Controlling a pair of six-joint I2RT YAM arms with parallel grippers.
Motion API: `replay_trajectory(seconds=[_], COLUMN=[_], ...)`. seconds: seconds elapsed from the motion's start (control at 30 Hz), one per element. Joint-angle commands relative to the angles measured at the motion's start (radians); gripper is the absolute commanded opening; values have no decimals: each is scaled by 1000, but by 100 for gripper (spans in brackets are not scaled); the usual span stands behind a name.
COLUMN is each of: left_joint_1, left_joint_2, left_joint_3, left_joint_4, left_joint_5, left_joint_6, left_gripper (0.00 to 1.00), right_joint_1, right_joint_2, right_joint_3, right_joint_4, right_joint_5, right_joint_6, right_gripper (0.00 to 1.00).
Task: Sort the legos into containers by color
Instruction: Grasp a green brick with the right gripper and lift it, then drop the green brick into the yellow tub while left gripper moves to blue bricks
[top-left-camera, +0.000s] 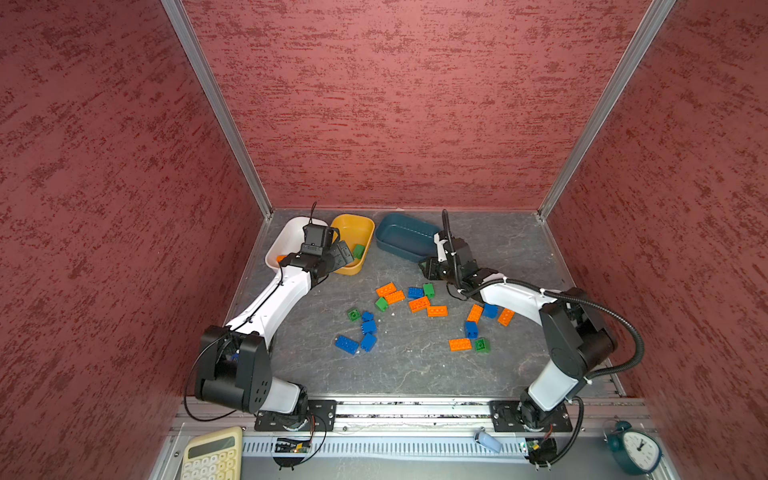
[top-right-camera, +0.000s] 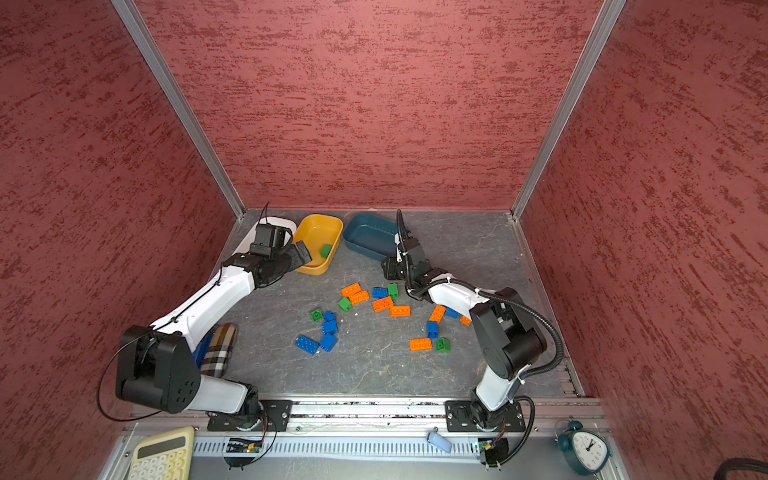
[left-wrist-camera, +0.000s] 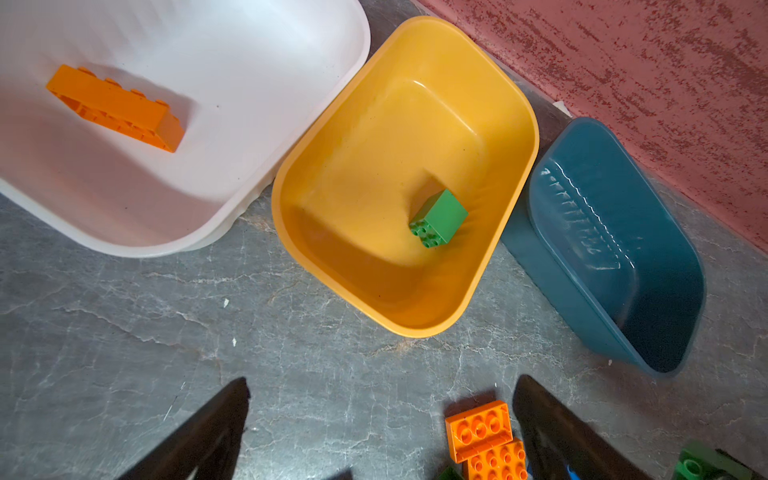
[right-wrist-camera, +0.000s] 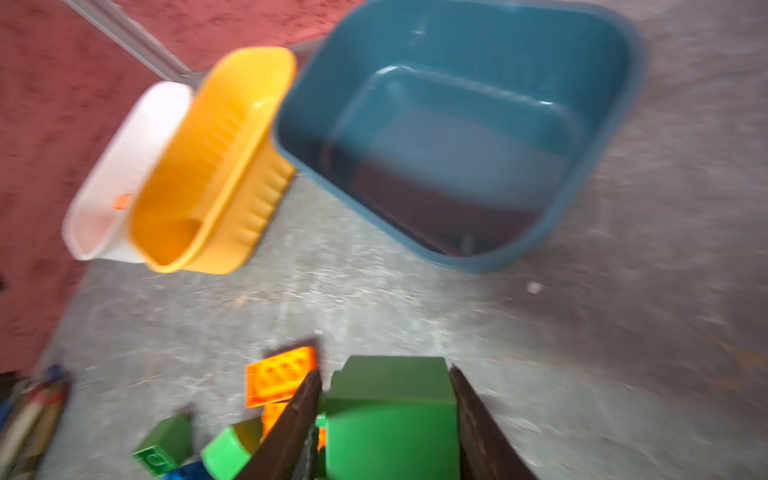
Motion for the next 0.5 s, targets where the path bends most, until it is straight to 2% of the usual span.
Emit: replay_trajectory(seconds=[0.0,0.27,0.47], left_joint_1=[6,0,-37], left_joint_2=[-46,-117,-133], left_joint_3=[-36,-130,-170], left_joint_4=[-46,-126,-203], left_joint_5=[-19,-29,-47], left_joint_6=[-13,-82,-147], left_gripper=[99,100,99], right_joint_1=[32,93,144], right_joint_2=[51,263,458], right_joint_3=[81,318,563], right_joint_4=[151,254,228], right_joint_5=[-91,-146,-133], right_joint_6=[24,-10,-93], right_gripper=[30,30,31])
